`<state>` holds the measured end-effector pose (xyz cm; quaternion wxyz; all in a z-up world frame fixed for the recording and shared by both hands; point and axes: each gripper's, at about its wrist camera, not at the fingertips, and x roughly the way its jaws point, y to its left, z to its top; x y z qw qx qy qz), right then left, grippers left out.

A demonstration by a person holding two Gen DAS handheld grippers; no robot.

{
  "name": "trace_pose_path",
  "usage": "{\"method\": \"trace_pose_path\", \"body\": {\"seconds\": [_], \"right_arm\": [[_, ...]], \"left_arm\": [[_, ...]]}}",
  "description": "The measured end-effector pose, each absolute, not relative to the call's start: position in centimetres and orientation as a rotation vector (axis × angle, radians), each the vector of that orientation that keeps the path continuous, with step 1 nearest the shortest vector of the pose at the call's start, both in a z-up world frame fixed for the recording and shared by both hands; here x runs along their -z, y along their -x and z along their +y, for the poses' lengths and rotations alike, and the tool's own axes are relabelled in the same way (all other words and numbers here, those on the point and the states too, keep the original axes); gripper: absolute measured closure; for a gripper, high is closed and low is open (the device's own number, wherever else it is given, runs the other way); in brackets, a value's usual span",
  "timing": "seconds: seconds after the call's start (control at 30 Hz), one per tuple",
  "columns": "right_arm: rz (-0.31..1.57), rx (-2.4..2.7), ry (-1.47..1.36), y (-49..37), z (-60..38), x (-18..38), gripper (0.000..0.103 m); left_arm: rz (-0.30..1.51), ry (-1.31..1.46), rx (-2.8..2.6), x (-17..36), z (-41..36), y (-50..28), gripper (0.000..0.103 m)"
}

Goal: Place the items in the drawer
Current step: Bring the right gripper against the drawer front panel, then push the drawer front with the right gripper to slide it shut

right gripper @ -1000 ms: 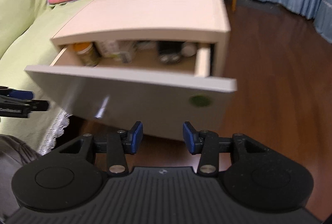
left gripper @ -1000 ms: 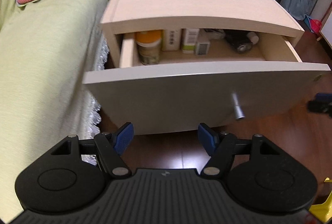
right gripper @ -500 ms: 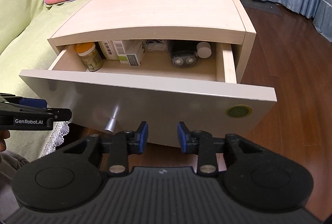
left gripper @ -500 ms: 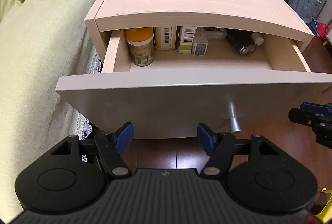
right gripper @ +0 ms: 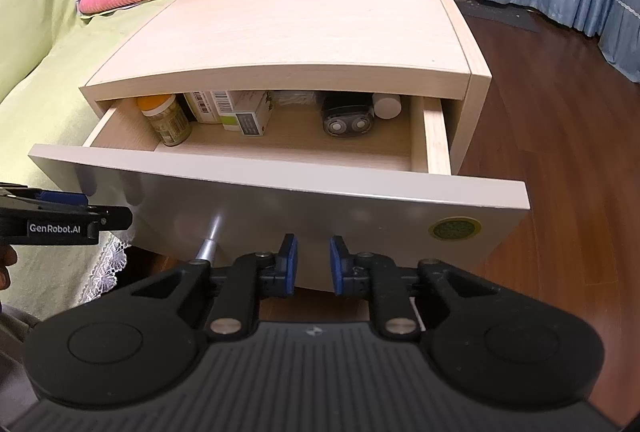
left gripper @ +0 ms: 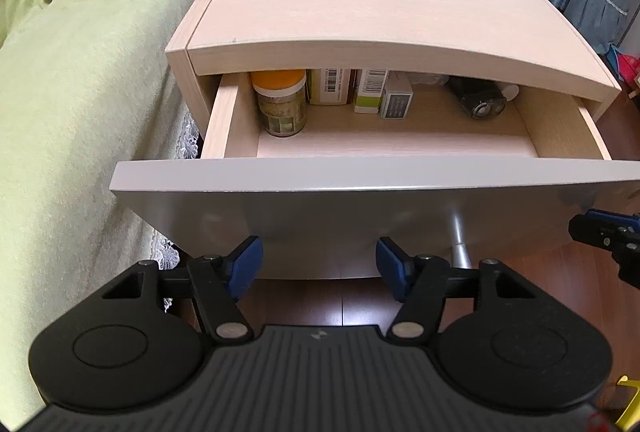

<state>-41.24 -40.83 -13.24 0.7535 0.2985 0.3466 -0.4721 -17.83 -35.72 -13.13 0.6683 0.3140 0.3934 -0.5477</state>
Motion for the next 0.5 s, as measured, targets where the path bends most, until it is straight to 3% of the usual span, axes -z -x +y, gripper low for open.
{"method": "trace_pose_path", "body": {"seconds": [0.5], "right_arm": [[0.745, 1.047, -0.637, 40.6, -42.8, 13.3, 0.088]], "left_arm": [[0.847, -0.719, 1.238, 13.0, -36.6, 18.3, 0.039]]}}
